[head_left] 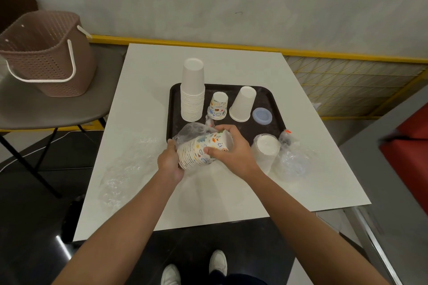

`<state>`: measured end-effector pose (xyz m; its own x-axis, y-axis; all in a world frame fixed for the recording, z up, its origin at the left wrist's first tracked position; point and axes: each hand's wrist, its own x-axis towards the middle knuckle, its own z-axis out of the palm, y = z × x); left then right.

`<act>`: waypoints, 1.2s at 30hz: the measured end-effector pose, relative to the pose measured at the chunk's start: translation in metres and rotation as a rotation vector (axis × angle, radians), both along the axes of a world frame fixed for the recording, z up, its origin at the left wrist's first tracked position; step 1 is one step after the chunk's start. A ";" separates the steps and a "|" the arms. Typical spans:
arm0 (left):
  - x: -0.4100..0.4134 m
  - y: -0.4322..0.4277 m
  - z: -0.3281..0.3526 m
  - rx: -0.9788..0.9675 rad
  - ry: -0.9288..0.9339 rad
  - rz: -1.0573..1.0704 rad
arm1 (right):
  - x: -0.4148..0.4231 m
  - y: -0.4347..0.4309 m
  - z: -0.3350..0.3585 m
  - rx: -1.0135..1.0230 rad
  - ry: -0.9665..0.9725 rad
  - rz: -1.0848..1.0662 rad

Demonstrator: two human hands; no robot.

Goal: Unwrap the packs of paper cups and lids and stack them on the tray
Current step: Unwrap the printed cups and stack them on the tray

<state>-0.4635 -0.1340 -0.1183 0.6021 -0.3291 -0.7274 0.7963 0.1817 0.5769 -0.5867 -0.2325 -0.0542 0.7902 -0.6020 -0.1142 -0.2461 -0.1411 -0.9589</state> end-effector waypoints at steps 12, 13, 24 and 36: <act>0.005 -0.002 0.000 0.106 -0.187 -0.116 | -0.003 0.002 -0.002 0.059 -0.008 -0.019; 0.005 -0.002 0.000 0.098 -0.184 -0.101 | -0.004 0.002 -0.002 0.062 -0.014 -0.025; -0.003 -0.001 0.031 0.036 -0.620 -0.442 | 0.002 0.000 0.001 0.018 -0.032 -0.024; 0.001 -0.013 0.024 0.109 -0.446 -0.055 | 0.006 -0.004 0.003 -0.030 -0.015 -0.111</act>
